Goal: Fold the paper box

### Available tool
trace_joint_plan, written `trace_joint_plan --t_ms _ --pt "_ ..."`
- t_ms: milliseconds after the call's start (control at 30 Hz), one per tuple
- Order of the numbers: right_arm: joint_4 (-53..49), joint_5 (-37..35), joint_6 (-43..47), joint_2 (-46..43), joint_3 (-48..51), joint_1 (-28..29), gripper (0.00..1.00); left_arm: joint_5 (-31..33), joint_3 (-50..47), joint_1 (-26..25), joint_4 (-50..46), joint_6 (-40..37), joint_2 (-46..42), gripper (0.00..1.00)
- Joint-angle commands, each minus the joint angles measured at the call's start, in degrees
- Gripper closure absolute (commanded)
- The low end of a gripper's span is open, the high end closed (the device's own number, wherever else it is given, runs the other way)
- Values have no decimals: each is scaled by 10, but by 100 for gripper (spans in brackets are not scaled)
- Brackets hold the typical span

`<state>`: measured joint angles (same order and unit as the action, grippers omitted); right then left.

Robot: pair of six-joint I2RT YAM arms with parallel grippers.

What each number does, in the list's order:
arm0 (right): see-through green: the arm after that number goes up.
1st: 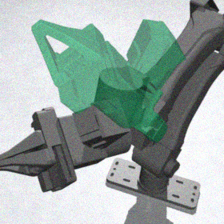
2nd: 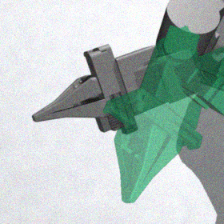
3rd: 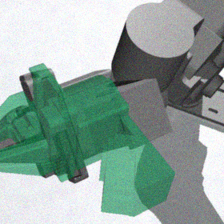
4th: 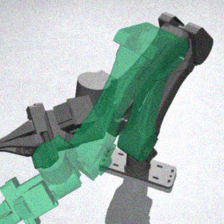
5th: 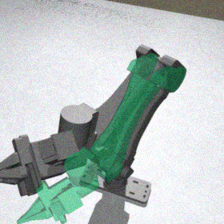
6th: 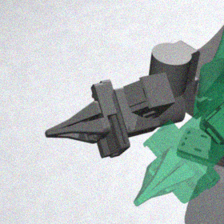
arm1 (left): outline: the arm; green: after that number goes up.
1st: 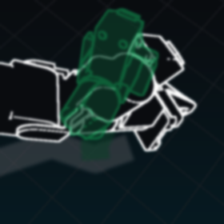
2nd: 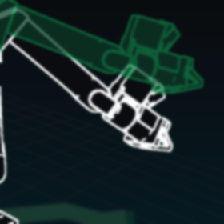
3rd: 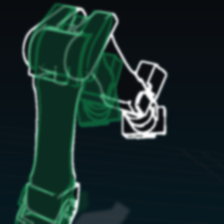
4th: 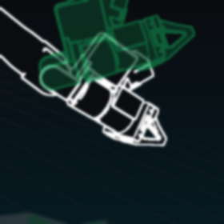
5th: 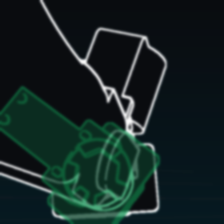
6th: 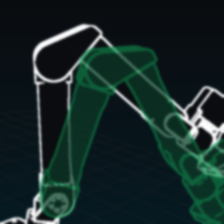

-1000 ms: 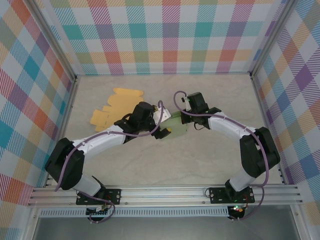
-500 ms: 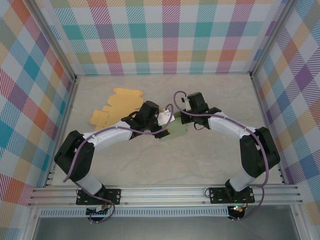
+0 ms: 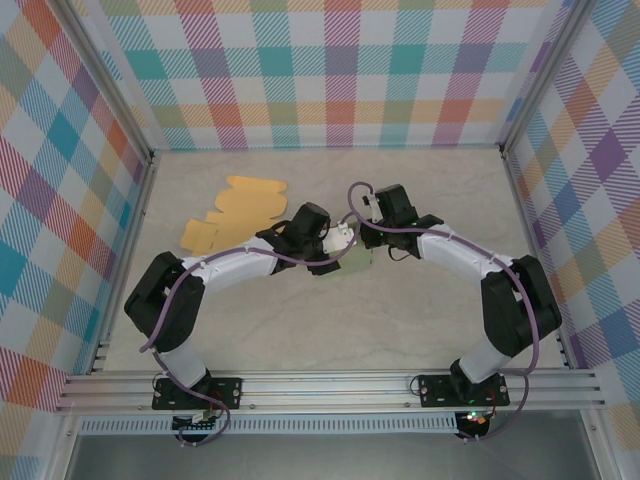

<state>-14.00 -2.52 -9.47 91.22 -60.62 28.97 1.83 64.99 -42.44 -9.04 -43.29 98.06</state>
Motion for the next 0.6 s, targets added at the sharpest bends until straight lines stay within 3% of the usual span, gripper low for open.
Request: trace_joint_plan --t_ms 0,100,567 --pt "-31 17 -2 -19 9 4 80 14 15 -6 -17 -2 5 20" --pt "-37 19 -6 -25 7 4 76 17 20 -7 -25 -2 7 24" --pt "-62 14 -12 -50 -1 4 53 39 34 -12 -43 -6 23 24"
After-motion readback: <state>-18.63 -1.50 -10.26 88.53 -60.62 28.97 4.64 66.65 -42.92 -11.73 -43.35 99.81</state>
